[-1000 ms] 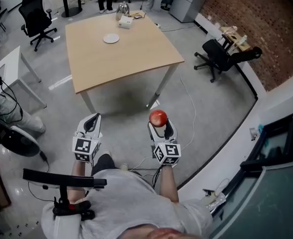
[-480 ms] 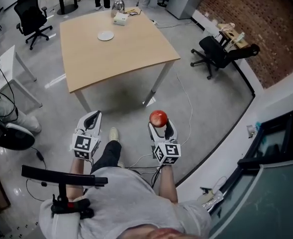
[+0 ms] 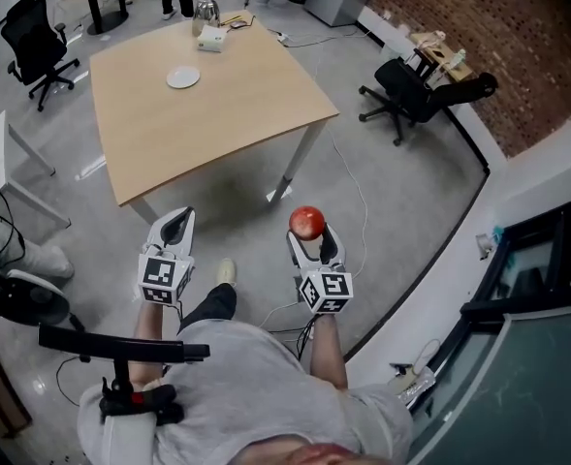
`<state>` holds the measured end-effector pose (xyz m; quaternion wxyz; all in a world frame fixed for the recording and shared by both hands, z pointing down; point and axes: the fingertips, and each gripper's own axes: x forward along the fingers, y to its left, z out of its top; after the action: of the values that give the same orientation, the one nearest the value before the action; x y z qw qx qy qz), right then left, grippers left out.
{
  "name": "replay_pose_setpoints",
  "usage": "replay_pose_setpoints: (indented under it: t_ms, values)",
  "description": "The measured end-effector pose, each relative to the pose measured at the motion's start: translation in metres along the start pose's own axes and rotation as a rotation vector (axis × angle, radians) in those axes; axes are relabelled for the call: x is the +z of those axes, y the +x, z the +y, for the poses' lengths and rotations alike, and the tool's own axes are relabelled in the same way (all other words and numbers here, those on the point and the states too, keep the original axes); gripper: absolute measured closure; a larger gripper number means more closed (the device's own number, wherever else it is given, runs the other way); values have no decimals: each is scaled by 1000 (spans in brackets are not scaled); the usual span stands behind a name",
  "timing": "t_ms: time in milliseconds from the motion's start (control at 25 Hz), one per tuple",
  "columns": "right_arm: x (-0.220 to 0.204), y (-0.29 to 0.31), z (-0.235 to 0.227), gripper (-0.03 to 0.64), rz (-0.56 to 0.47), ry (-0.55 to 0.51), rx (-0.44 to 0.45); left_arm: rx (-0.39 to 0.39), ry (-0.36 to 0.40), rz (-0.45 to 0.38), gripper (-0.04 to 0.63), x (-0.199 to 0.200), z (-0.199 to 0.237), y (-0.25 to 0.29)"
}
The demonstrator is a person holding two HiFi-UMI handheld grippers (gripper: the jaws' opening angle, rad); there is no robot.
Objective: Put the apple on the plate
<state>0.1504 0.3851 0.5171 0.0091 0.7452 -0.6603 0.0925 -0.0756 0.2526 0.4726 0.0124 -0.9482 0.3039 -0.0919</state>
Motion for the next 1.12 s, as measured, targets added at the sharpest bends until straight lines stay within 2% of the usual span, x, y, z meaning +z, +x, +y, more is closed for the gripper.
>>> replay_pose_setpoints:
  t_ms: [200, 440, 800, 1120]
  values:
    - [15, 40, -15, 252, -1, 6, -17, -21, 5, 8, 577, 17, 22, 47]
    - [22, 90, -28, 252, 3, 10, -29, -46, 15, -23, 577, 18, 52, 97]
    - [38, 164, -38, 252, 1, 5, -5, -42, 10, -28, 577, 33, 92, 157]
    - [48, 219, -29, 252, 0, -6, 34, -13, 4, -38, 577, 30, 134, 182]
